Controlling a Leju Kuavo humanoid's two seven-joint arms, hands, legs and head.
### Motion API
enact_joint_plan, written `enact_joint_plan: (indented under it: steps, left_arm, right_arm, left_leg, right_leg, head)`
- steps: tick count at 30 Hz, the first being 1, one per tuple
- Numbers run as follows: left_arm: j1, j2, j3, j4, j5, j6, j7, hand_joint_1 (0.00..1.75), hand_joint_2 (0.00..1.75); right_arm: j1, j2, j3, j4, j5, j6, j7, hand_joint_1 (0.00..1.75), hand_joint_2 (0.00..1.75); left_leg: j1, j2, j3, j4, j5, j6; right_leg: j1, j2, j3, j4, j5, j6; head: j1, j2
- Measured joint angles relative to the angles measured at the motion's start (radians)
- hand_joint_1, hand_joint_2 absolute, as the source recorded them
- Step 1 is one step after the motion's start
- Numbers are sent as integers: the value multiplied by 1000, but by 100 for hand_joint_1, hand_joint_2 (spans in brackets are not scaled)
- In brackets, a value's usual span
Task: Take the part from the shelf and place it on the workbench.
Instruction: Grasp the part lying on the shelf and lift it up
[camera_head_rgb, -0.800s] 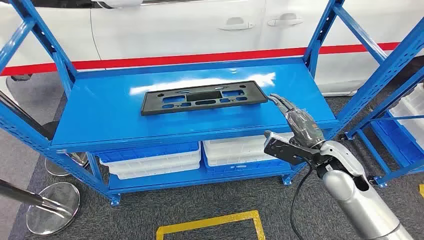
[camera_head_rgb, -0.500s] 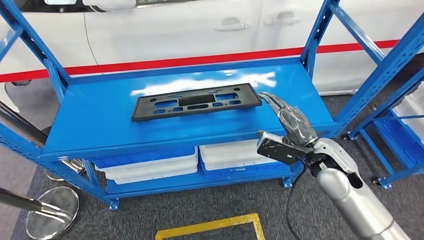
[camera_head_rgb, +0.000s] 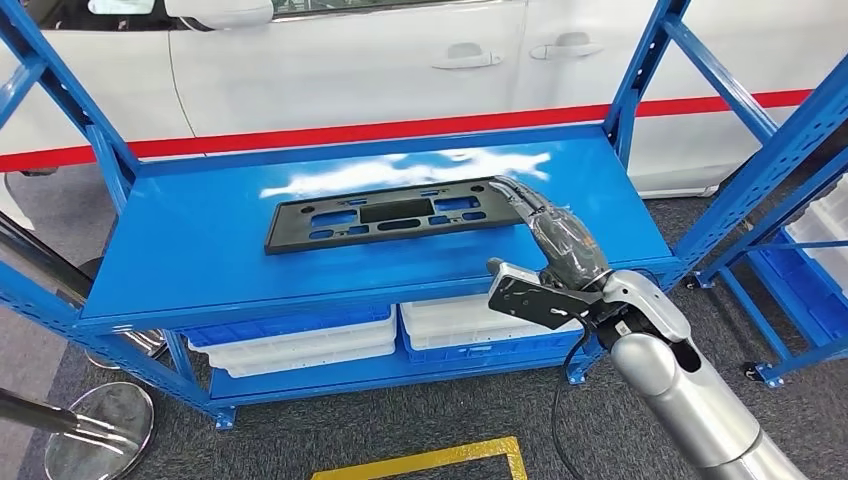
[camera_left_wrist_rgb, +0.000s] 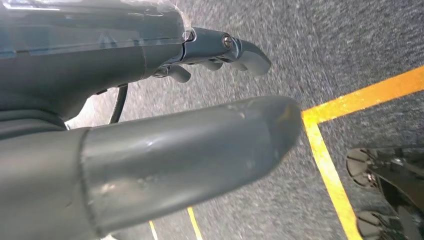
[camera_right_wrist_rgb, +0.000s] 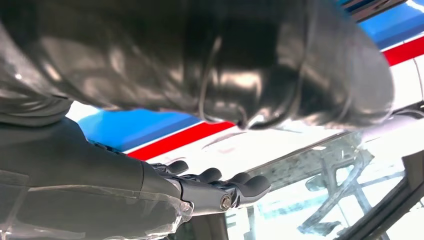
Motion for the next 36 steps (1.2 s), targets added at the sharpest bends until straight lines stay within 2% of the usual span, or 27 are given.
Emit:
enact_joint_plan:
  steps: [2, 4, 5, 6, 7, 9, 10, 11, 13, 15, 16, 17, 19, 20, 21, 22, 23, 24, 25, 26, 27, 30, 32, 33, 35, 36]
  left_arm:
    - [-2, 0, 2, 0, -5, 3, 0, 0, 0]
    - [-5, 0, 3, 1, -10, 5, 0, 0, 0]
    - [-6, 0, 4, 1, -11, 6, 0, 0, 0]
    - [-6, 0, 4, 2, -12, 7, 0, 0, 0]
    - [-6, 0, 4, 3, -13, 7, 0, 0, 0]
    - [-6, 0, 5, 5, -14, 7, 0, 0, 0]
    - [-7, 0, 5, 6, -15, 7, 0, 0, 0]
    - [-8, 0, 5, 7, -16, 7, 0, 0, 0]
    - [-10, 0, 5, 9, -21, 8, 0, 0, 0]
    - [-13, 0, 5, 11, -26, 9, 0, 0, 0]
    - [-15, 1, 5, 12, -29, 10, 0, 0, 0]
    - [-16, 1, 5, 14, -30, 11, 0, 0, 0]
    - [-18, 3, 5, 17, -32, 13, 0, 0, 0]
    - [-18, 3, 5, 18, -32, 13, 0, 0, 0]
    - [-18, 4, 5, 20, -33, 14, 1, 0, 0]
    - [-17, 5, 5, 21, -34, 14, 2, 0, 0]
    - [-17, 5, 5, 23, -36, 14, 2, 0, 0]
    - [-17, 6, 5, 24, -38, 15, 3, 0, 0]
    - [-18, 7, 5, 25, -40, 16, 4, 0, 0]
    - [-19, 8, 5, 26, -42, 17, 5, 0, 0]
    - [-20, 8, 5, 27, -42, 19, 5, 0, 0]
    - [-21, 10, 5, 29, -44, 23, 6, 0, 0]
    - [-22, 11, 5, 31, -44, 24, 6, 0, 0]
    - [-22, 11, 5, 32, -45, 24, 6, 0, 0]
    - [-23, 11, 5, 34, -48, 24, 6, 0, 0]
    - [-23, 11, 5, 34, -49, 24, 6, 0, 0]
  right_arm:
    - [-10, 3, 17, 0, 9, 1, 5, 0, 0]
    - [-16, 8, 41, 1, 17, 2, 10, 0, 0]
    - [-17, 12, 54, 2, 19, 2, 12, 0, 0]
    - [-17, 15, 67, 3, 21, 2, 13, 0, 0]
    - [-18, 19, 78, 4, 22, 2, 14, 0, 0]
    - [-23, 24, 92, 4, 25, 2, 15, 0, 0]
    - [-28, 27, 99, 5, 26, 2, 16, 0, 0]
    - [-34, 31, 106, 5, 27, 3, 18, 0, 0]
    - [-43, 41, 122, 8, 29, 6, 24, 0, 0]
    - [-54, 56, 138, 11, 31, 11, 32, 0, 0]
    - [-62, 64, 146, 13, 32, 12, 38, 0, 0]
    - [-70, 73, 154, 15, 33, 14, 42, 0, 0]
    - [-81, 87, 168, 21, 33, 17, 48, 0, 0]
    - [-84, 94, 175, 25, 33, 17, 49, 0, 0]
    - [-85, 99, 181, 29, 32, 18, 50, 0, 0]
    - [-86, 104, 186, 33, 32, 18, 52, 0, 0]
    - [-89, 108, 191, 38, 31, 18, 55, 0, 0]
    - [-93, 112, 195, 42, 31, 18, 57, 0, 0]
    - [-98, 117, 200, 47, 30, 18, 59, 0, 0]
    - [-104, 121, 206, 51, 29, 18, 61, 0, 0]
    - [-108, 124, 211, 55, 28, 18, 62, 0, 0]
    - [-114, 129, 225, 66, 26, 18, 64, 0, 0]
    - [-119, 130, 230, 71, 23, 17, 65, 0, 0]
    - [-121, 130, 232, 74, 21, 17, 66, 0, 0]
    - [-121, 130, 238, 80, 15, 17, 67, 0, 0]
    - [-119, 130, 241, 84, 13, 17, 67, 0, 0]
  left_leg:
    - [7, 1, 12, -13, 7, 9]
    - [5, 2, 15, -15, 5, 14]
    - [5, 1, 17, -14, 2, 14]
    - [5, 1, 20, -13, -2, 14]
    - [5, 0, 24, -12, -6, 13]
    - [5, -1, 35, -9, -18, 8]
    - [3, -2, 38, -5, -24, 3]
    - [1, -2, 37, -3, -29, -3]
    - [0, -2, 35, -2, -36, -14]
    - [2, -1, 36, 1, -43, -26]
    - [3, 0, 29, 20, -56, -33]
    - [4, 0, 12, 58, -78, -39]
    - [7, 0, -53, 184, -136, -49]
    - [8, 0, -90, 245, -156, -52]
    - [8, 0, -114, 280, -157, -53]
    - [8, 0, -121, 278, -137, -53]
    - [8, 0, -108, 237, -100, -51]
    - [8, 0, -81, 168, -54, -48]
    - [7, 0, -51, 99, -21, -44]
    - [5, 0, -27, 47, -1, -39]
    - [3, -1, -14, 19, 5, -34]
    - [4, -1, -5, 3, 1, -16]
    - [10, -1, 6, -8, 2, -3]
    - [11, 0, 11, -11, 1, 2]
    - [10, 1, 17, -12, -6, 9]
    - [9, 0, 22, -11, -11, 10]
  right_leg:
    - [0, 0, -26, 60, -37, 8]
    - [-4, 0, -96, 187, -93, 13]
    - [-6, 0, -130, 242, -107, 16]
    - [-8, 0, -151, 267, -101, 19]
    - [-10, 0, -153, 253, -76, 20]
    - [-12, -1, -107, 133, 7, 18]
    - [-11, -2, -80, 70, 34, 15]
    - [-10, -2, -63, 26, 48, 11]
    - [-6, 0, -54, 2, 45, 1]
    - [-8, 3, -50, -3, 44, -10]
    - [-10, 3, -46, -7, 43, -16]
    - [-12, 2, -42, -11, 42, -22]
    - [-11, 0, -37, -12, 38, -30]
    - [-10, 0, -34, -11, 35, -31]
    - [-9, 0, -31, -10, 31, -32]
    - [-9, 0, -26, -9, 27, -31]
    - [-9, 1, -20, -8, 22, -30]
    - [-9, 1, -13, -8, 17, -28]
    - [-7, 2, -8, -6, 12, -25]
    - [-5, 3, -4, -6, 7, -20]
    - [-3, 4, -1, -6, 4, -16]
    - [-2, 4, 4, -9, -1, -1]
    - [-2, 3, -13, 32, -27, 7]
    - [-3, 2, -39, 84, -52, 9]
    - [-3, 2, -117, 219, -103, 12]
    - [-4, 2, -149, 265, -108, 13]
  head:
    - [0, 0]
    - [0, 0]
    - [0, 0]
    - [0, 0]
    - [0, 0]
    - [0, 0]
    - [0, 0]
    - [0, 0]
    - [0, 0]
    - [0, 0]
    - [0, 0]
    - [0, 0]
    - [0, 0]
    - [0, 0]
    - [0, 0]
    - [0, 0]
    - [0, 0]
    - [0, 0]
    - [0, 0]
    - [0, 0]
    - [0, 0]
    - [0, 0]
    - [0, 0]
    - [0, 0]
    - [0, 0]
    - [0, 0]
